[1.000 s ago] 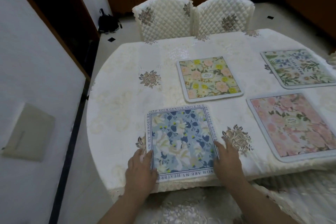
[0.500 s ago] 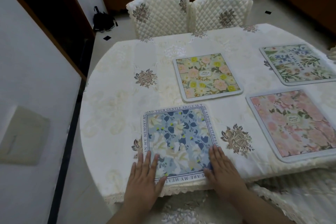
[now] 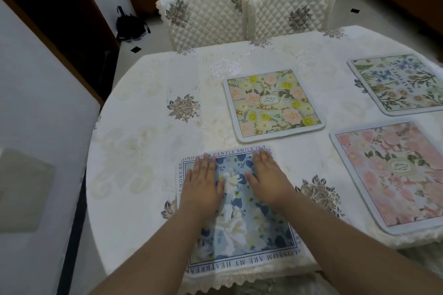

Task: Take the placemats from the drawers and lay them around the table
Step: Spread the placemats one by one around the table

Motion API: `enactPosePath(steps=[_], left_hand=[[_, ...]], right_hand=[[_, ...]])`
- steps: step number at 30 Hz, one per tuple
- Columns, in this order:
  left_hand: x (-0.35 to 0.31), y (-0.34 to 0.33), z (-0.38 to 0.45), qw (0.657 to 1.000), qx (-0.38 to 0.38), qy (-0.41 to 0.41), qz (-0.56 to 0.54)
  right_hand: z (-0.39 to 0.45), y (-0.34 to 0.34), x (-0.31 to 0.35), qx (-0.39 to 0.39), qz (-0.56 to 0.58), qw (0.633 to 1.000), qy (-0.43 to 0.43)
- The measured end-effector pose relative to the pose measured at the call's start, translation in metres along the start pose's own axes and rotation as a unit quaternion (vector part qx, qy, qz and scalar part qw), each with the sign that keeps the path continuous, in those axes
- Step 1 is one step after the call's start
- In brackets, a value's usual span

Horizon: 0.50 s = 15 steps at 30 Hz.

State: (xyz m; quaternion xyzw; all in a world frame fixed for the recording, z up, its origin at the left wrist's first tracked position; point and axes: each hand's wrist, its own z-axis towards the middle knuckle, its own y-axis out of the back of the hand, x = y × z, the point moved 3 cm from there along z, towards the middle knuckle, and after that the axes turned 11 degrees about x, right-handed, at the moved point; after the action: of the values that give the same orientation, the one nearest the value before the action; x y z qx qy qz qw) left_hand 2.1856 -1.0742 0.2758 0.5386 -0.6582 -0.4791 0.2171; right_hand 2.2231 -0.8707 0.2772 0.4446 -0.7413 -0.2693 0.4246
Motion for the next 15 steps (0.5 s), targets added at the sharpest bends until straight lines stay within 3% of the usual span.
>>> enactPosePath(steps=[4, 9, 15], left_hand=[[0.025, 0.000, 0.018, 1.000, 0.007, 0.021, 0.013], [0.064, -0.010, 0.006, 0.995, -0.030, 0.097, -0.019], [0.084, -0.016, -0.025, 0.990, -0.026, 0.129, -0.053]], right_hand=[[0.020, 0.000, -0.027, 0.008, -0.043, 0.999, 0.006], [0.008, -0.011, -0.052, -0.074, -0.032, 0.996, -0.035], [0.008, -0.004, -0.045, -0.049, -0.051, 0.996, -0.046]])
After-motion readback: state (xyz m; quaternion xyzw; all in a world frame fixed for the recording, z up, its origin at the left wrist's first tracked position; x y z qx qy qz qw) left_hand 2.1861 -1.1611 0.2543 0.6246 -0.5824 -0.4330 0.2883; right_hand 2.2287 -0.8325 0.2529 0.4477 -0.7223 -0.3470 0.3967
